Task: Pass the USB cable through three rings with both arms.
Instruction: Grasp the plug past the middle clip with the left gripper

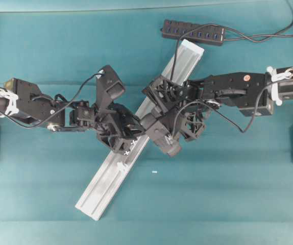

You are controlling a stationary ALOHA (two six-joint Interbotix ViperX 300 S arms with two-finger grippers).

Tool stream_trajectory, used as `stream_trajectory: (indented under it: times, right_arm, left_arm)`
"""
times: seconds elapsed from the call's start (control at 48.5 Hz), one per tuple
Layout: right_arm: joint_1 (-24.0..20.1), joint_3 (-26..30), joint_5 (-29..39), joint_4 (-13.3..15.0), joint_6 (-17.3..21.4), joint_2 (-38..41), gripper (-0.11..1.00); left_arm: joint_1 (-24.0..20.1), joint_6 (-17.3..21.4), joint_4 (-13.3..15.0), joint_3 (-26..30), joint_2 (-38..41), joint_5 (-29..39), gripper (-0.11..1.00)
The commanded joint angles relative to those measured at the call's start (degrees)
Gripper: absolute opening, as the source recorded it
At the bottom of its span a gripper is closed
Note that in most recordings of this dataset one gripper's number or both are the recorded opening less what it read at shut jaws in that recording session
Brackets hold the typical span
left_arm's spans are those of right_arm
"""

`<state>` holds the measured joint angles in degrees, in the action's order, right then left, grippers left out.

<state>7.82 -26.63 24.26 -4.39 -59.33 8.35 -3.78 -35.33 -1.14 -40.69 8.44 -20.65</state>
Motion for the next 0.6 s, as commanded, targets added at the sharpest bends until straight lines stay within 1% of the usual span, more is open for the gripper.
stream_trajectory:
  times: [0.0,0.392,0.577]
  right_arm:
    - [-0.2,0.4,-0.3,-0.2,0.8,0.0,0.09]
    - [-0.4,0.4,-2.0,-0.2,0.8,-0.1,0.09]
    - [-0.6,0.4,-0.9,-0.2,1.5,-0.2,0.09]
  left_arm:
    - [0.5,0.1,-0.2,1.1,-0.8,-0.4,0.15]
    - [0.6,0.1,-0.2,1.3,-0.8,-0.4,0.15]
    - [0.6,0.1,-0.2,1.1,-0.9,-0.4,0.15]
